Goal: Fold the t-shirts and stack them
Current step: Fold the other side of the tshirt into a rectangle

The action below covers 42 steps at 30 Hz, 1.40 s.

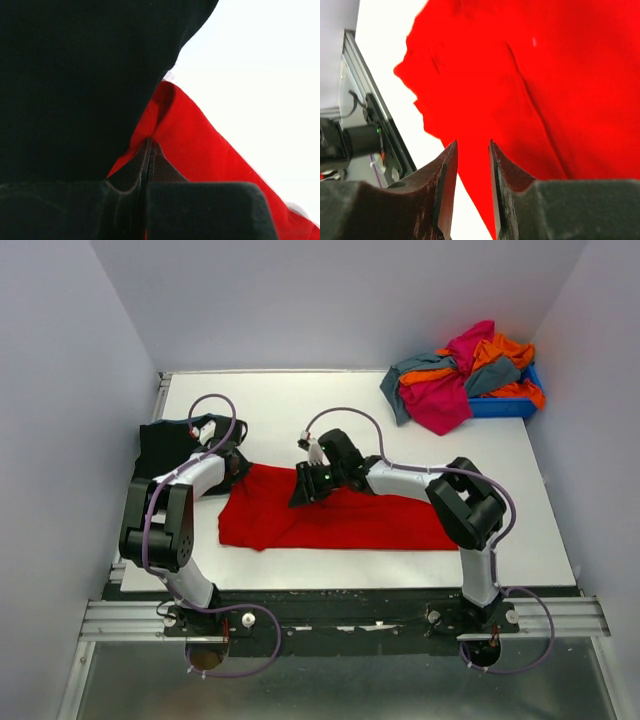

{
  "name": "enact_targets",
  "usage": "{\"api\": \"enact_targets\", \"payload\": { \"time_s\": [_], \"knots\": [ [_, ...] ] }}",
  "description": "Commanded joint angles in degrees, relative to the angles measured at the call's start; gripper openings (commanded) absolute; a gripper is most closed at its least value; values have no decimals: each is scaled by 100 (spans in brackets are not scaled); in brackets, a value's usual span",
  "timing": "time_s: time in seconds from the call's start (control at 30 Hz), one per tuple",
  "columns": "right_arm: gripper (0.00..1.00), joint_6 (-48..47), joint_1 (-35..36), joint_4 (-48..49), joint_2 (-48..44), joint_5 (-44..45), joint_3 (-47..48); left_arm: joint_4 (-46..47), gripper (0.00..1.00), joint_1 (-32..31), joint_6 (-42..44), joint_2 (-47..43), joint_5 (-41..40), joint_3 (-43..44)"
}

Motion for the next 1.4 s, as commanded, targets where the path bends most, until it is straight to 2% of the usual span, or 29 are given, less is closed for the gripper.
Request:
{"api": "enact_targets", "payload": {
  "time_s": [0.0,0.2,0.47,0.77,0.9,1.13,1.2,1.37],
  "knots": [
    [40,-602,154,-468,502,452,1019,-54,0,3,218,-411,54,66],
    [40,-902,216,-451,1038,548,1688,-185,0,-58,307,-922,89,101],
    [40,-1086,225,-617,1636,434,2409,-45,0,-339,157,-343,528,285],
    [39,-1385,277,-399,1541,505,2041,-62,0,-392,43,545,679,566],
    [38,-1403,321,-327,1461,574,1935,-168,0,-375,69,634,494,672],
    [42,-1544,409,-477,1645,873,2119,-282,0,-366,87,616,415,707],
    [37,-1561,427,-477,1637,943,2102,-300,0,-357,104,608,388,690],
    [7,-1456,436,-442,1400,997,1935,-291,0,-348,113,572,388,655]
  ]
}}
